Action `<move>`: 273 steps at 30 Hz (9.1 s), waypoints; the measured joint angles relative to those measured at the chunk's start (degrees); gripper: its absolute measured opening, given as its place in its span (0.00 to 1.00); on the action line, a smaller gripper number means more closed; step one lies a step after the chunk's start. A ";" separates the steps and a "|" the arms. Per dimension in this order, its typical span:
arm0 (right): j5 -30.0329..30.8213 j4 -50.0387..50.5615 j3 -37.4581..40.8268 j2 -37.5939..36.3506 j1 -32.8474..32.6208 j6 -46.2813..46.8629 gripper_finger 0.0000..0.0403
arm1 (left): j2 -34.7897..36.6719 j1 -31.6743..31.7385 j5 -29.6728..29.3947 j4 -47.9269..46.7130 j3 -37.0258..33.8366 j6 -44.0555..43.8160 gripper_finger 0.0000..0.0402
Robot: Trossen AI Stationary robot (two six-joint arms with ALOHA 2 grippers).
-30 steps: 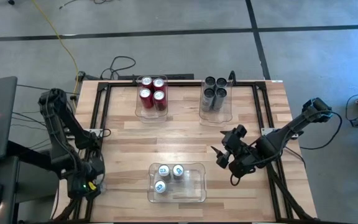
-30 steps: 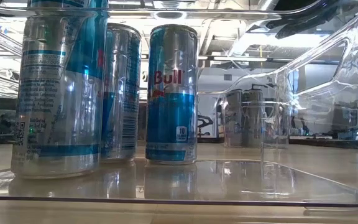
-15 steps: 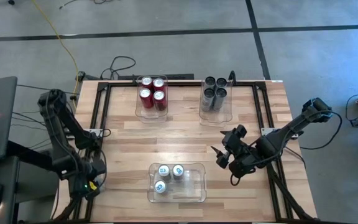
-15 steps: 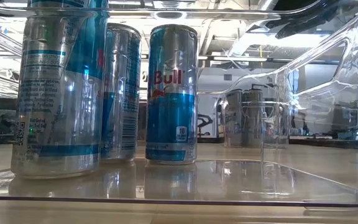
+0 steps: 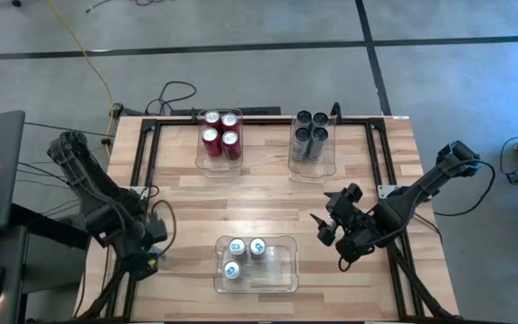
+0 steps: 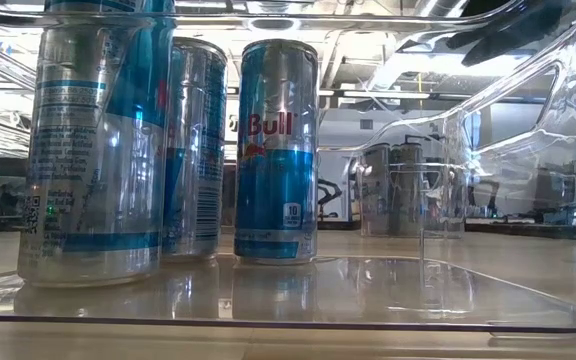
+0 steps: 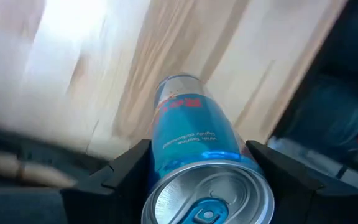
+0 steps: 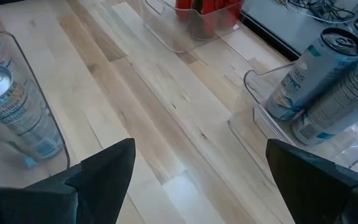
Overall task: Sort soda cans
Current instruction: Put the blue soda can into the bottom center transparent bin
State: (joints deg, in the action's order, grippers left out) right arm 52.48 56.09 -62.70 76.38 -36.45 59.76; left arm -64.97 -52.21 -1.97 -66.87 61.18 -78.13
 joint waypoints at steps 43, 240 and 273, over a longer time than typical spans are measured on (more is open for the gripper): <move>-1.59 0.92 0.00 0.02 0.03 0.22 0.94 | -39.03 24.41 -0.49 -16.61 56.28 71.68 0.59; -42.76 -84.93 2.67 31.03 -0.03 -46.26 0.00 | -2.93 4.67 -49.41 14.56 -3.98 14.23 0.00; -37.74 -80.30 -0.96 35.47 2.97 -46.33 0.00 | 6.12 5.69 -47.53 31.67 -23.00 10.21 0.00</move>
State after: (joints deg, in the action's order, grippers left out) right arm 14.74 -24.21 -63.66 111.85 -33.48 13.44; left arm -58.85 -46.52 -49.50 -35.20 38.17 -67.92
